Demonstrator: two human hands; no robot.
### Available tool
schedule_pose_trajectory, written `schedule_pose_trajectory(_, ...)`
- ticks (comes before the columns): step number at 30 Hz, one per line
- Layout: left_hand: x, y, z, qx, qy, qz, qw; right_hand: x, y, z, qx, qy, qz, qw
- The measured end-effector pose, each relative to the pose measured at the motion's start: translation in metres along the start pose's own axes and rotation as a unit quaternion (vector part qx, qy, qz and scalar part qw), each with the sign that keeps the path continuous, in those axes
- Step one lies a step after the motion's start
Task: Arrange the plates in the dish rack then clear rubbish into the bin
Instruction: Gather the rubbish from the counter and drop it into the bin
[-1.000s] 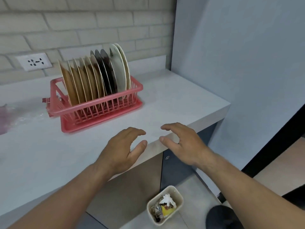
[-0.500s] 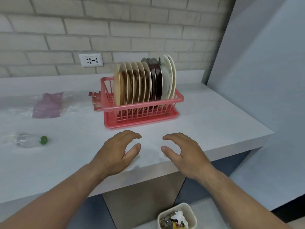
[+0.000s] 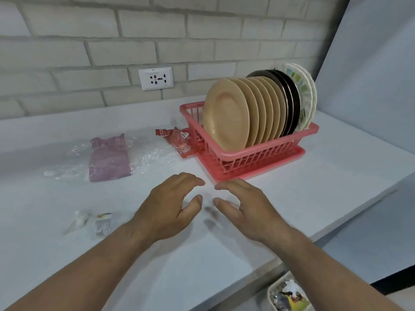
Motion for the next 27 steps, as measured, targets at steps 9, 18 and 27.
schedule_pose_trajectory(9,0.027,-0.065,-0.06,0.011,0.009,0.008,1.0,-0.029,0.069,-0.067,0.015,-0.011,-0.005,1.0)
schedule_pose_trajectory(18,0.055,-0.113,-0.124,-0.008,-0.063,0.027,0.998,-0.053,0.141,-0.126,0.066,-0.076,-0.091,0.991)
schedule_pose_trajectory(27,0.095,-0.113,-0.164,-0.071,-0.123,-0.063,0.988,-0.055,0.158,-0.116,0.101,-0.022,-0.119,0.987)
Point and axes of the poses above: each hand's wrist, its own x-axis away from the middle knuckle, its own y-axis out of the palm, z = x × y, the point moved 3 cm from there along -x, towards the middle knuckle
